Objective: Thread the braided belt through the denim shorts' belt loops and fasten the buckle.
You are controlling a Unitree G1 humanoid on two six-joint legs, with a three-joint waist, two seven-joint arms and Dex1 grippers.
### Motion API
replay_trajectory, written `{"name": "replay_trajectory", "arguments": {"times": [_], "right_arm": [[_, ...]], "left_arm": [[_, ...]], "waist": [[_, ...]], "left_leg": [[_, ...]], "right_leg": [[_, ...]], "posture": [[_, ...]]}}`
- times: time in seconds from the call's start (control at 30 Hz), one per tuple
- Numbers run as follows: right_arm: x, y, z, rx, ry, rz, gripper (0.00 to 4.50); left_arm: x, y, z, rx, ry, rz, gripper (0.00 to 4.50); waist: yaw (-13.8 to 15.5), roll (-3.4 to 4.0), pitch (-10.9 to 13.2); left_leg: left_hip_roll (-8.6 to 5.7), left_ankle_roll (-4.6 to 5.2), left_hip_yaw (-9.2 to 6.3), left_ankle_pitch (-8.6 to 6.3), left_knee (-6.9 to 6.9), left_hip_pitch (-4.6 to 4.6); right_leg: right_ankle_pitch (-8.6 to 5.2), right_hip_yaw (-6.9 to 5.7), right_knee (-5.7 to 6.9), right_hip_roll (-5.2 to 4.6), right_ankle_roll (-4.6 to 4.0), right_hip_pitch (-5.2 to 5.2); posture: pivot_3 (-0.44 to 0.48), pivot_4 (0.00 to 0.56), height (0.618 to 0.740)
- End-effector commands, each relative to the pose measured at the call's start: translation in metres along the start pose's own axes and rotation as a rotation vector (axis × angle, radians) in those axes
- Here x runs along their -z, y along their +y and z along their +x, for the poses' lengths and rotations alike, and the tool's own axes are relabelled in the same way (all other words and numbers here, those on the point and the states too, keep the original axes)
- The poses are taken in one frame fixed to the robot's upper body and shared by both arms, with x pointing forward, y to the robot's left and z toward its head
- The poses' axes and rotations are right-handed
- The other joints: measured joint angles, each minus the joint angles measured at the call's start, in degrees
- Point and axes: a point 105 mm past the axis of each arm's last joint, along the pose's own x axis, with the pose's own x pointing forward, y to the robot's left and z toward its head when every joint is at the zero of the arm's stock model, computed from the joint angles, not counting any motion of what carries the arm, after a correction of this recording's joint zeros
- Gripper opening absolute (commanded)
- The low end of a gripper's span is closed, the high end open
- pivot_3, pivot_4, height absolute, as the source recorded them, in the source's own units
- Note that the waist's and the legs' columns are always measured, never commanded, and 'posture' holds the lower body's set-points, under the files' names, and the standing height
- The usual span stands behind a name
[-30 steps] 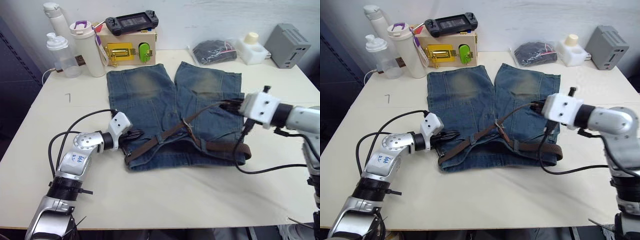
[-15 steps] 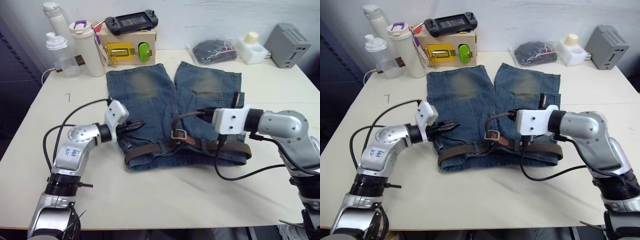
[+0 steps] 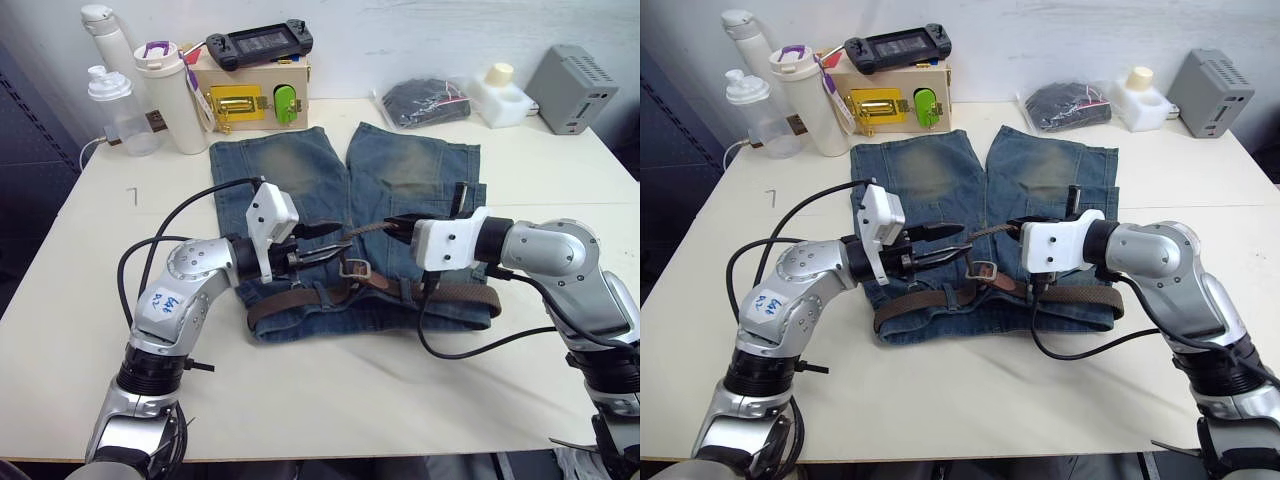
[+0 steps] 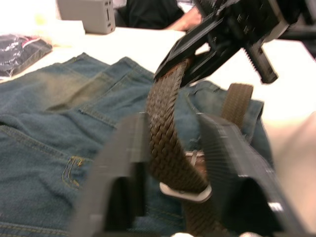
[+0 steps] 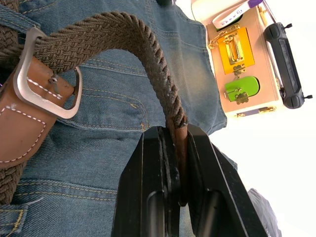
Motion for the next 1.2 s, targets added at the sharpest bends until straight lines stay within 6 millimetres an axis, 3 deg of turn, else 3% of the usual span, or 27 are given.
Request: {"name": "replay_trajectory", "arguments": {"times": [0.03, 0.27, 0.6, 0.87, 0.9, 0.93, 1.0, 1.03, 1.13, 1.2], "right_arm": [[-0.011, -0.008, -0.001, 0.027, -0.028, -0.043, 0.0], [-0.011, -0.006, 0.0, 0.017, -0.029, -0.026, 0.0], [-0.012, -0.008, -0.001, 0.03, -0.03, -0.016, 0.0], [-0.01, -0.018, -0.003, 0.093, -0.029, 0.061, 0.0], [-0.009, -0.023, -0.004, 0.127, -0.03, 0.116, 0.95], [-0.006, -0.025, -0.005, 0.142, -0.022, 0.175, 1.37], [0.004, -0.029, -0.009, 0.176, 0.017, 0.244, 1.79], [0.011, -0.03, -0.011, 0.192, 0.047, 0.26, 2.36], [0.033, -0.025, -0.021, 0.199, 0.14, 0.33, 2.72], [0.03, -0.022, -0.02, 0.192, 0.109, 0.408, 2.72]], "left_arm": [[-0.006, 0.002, 0.008, -0.004, -0.016, 0.075, 3.7], [-0.014, 0.008, 0.019, -0.034, -0.068, 0.089, 3.7], [0.001, 0.007, 0.015, -0.046, -0.002, 0.097, 0.05], [-0.002, 0.013, 0.016, -0.104, -0.04, 0.067, 0.05], [-0.004, 0.013, 0.017, -0.114, -0.059, 0.056, 0.0], [-0.007, 0.014, 0.018, -0.125, -0.082, 0.042, 0.0], [-0.01, 0.013, 0.019, -0.136, -0.117, 0.018, 0.0], [-0.011, 0.013, 0.019, -0.142, -0.129, 0.01, 0.0], [-0.01, 0.012, 0.018, -0.166, -0.162, -0.024, 0.0], [-0.01, 0.009, 0.018, -0.165, -0.175, -0.042, 0.0]], "waist": [[0.0, 0.0, 0.0], [0.0, -0.02, 0.0], [-0.1, -0.02, 0.0], [0.0, -0.02, 0.0], [0.0, -0.02, 0.0], [0.0, -0.02, 0.0], [0.0, -0.02, 0.0], [0.0, -0.02, 0.0], [0.0, -0.02, 0.0], [0.1, -0.02, 0.0]], "left_leg": [[0.0, 0.0, 0.0, 0.0, 0.01, 0.0], [0.0, 0.0, 0.01, 0.0, 0.02, -0.02], [0.0, 0.0, 0.01, 0.0, -0.02, -0.01], [0.0, 0.0, 0.0, 0.0, 0.0, -0.01], [0.0, 0.0, 0.0, 0.0, 0.0, -0.01], [0.0, 0.0, 0.0, 0.0, 0.0, -0.01], [0.0, 0.0, 0.0, 0.0, 0.0, -0.01], [0.0, 0.0, 0.0, 0.0, 0.0, -0.01], [0.0, 0.0, 0.0, 0.0, 0.0, -0.01], [0.0, 0.0, -0.01, 0.0, 0.0, -0.01]], "right_leg": [[0.0, 0.0, 0.0, 0.0, 0.0, 0.0], [0.0, 0.0, -0.02, 0.0, 0.0, 0.0], [0.0, -0.01, 0.0, 0.0, 0.0, -0.02], [0.0, 0.0, 0.0, 0.01, 0.0, -0.01], [0.0, 0.0, 0.0, 0.01, 0.0, -0.01], [0.0, 0.0, 0.0, 0.01, 0.0, -0.01], [0.0, 0.0, 0.0, 0.01, 0.0, -0.01], [0.0, 0.0, 0.0, 0.01, 0.0, -0.01], [0.0, 0.0, 0.01, 0.01, 0.0, -0.01], [0.0, 0.0, 0.01, 0.02, 0.0, 0.01]], "posture": [[0.0, 0.15, 0.645], [0.0, 0.15, 0.645], [0.0, 0.15, 0.645], [0.0, 0.15, 0.645], [0.0, 0.15, 0.645], [0.0, 0.15, 0.645], [0.0, 0.15, 0.645], [0.0, 0.15, 0.645], [0.0, 0.15, 0.645], [0.0, 0.15, 0.645]]}}
